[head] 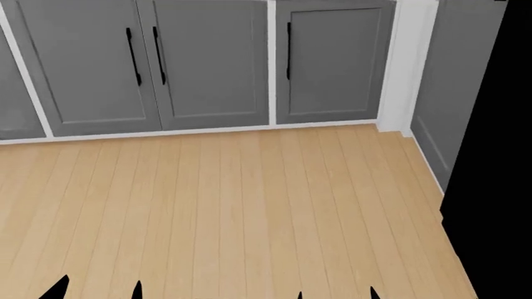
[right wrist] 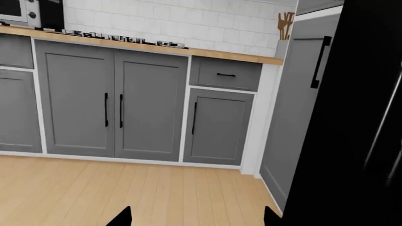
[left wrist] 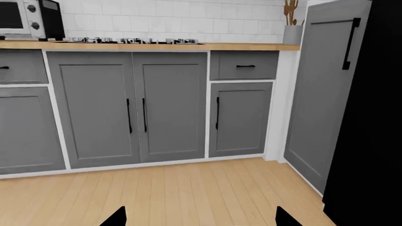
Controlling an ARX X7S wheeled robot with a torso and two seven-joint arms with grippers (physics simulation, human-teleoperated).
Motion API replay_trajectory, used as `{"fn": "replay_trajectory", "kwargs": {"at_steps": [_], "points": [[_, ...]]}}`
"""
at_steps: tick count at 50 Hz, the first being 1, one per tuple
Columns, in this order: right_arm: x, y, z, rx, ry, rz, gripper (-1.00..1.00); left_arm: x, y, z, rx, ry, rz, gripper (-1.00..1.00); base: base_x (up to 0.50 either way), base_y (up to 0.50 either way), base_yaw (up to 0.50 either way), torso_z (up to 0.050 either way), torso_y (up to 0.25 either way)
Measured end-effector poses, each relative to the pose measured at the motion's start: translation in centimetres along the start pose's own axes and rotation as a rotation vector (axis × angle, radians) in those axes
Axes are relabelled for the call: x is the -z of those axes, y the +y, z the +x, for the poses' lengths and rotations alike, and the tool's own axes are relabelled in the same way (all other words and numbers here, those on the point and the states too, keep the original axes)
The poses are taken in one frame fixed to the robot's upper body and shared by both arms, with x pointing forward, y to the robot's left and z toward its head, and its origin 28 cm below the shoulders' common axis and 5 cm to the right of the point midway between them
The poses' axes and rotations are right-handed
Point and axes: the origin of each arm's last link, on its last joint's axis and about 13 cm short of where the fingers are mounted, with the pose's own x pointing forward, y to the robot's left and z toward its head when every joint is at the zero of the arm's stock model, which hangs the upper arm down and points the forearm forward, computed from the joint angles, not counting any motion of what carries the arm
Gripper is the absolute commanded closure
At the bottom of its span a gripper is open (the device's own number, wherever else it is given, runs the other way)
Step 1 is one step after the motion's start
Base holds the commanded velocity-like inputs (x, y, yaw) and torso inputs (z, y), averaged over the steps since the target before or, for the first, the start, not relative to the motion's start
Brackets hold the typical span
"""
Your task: Navigate to the hood.
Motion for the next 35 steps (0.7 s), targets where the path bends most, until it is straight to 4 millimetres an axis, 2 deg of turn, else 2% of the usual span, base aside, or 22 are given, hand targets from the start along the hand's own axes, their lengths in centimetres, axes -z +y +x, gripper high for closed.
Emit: {"fn": "replay_trajectory", "kwargs": {"at_steps": [16, 24, 35], "points": [[0.01, -0.05, 0.01, 0.005, 0.000, 0.002, -1.00, -0.01, -0.05, 0.01, 0.000, 0.000, 0.002, -1.00, 0.00, 0.04, 0.50, 0.000, 0.000], [0.09, -0.09, 0.12, 0.022, 0.001, -0.004, -1.00, 0.00, -0.11, 0.03, 0.001, 0.000, 0.001, -1.00, -0.44, 0.01, 0.00, 0.000, 0.000], [0.16, -0.02, 0.19, 0.032, 0.002, -0.014, -1.00, 0.00, -0.05, 0.07, 0.000, 0.000, 0.002, -1.00, 0.00, 0.01, 0.00, 0.000, 0.000]]}}
